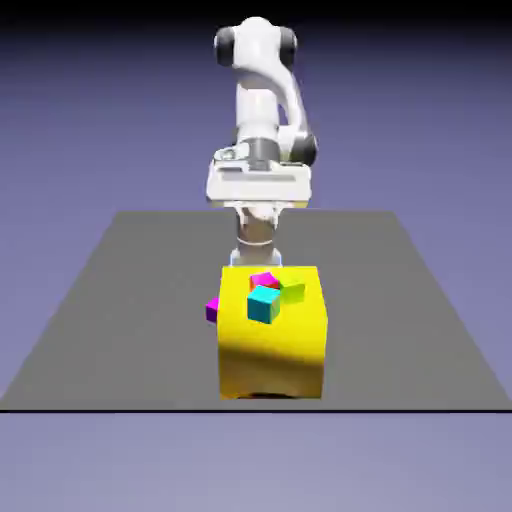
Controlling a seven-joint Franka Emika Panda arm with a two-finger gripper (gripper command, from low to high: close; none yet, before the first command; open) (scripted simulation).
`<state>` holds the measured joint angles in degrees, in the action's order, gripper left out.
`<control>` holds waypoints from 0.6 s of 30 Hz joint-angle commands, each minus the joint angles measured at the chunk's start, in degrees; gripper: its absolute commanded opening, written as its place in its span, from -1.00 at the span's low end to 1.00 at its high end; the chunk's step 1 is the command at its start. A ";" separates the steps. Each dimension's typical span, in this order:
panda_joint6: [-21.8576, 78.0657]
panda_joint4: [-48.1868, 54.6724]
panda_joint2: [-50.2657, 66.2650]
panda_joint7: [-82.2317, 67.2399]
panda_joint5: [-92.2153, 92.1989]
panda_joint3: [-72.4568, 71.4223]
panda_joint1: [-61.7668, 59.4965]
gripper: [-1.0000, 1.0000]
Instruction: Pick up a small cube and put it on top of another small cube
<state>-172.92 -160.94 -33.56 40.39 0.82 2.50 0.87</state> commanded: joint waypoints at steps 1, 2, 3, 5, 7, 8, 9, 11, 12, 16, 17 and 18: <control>0.90 0.05 -0.75 -1.72 0.68 2.08 0.15 0.00; 1.80 0.10 -1.49 -3.44 1.36 4.16 0.31 0.00; 2.70 0.16 -2.24 -5.15 2.04 6.23 0.46 0.00; 4.50 0.26 -3.73 -8.59 3.40 10.39 0.77 0.00; 6.30 0.36 -5.22 -12.02 4.76 14.54 1.07 0.00; 7.19 0.41 -5.97 -13.74 5.44 16.61 1.22 0.00; 8.09 0.47 -6.71 -15.46 6.12 18.69 1.38 0.00; 9.89 0.57 -8.20 -18.89 7.48 22.84 1.68 0.00; 10.79 0.62 -8.95 -20.61 8.16 24.92 1.84 0.00; 14.39 0.83 -11.93 -27.48 10.88 33.23 2.45 0.00; 15.29 0.88 -12.68 -29.20 11.56 35.30 2.60 0.00; 16.19 0.93 -13.42 -30.91 12.24 37.38 2.75 0.00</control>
<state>-156.74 -160.01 -46.98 9.47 13.06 39.88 3.62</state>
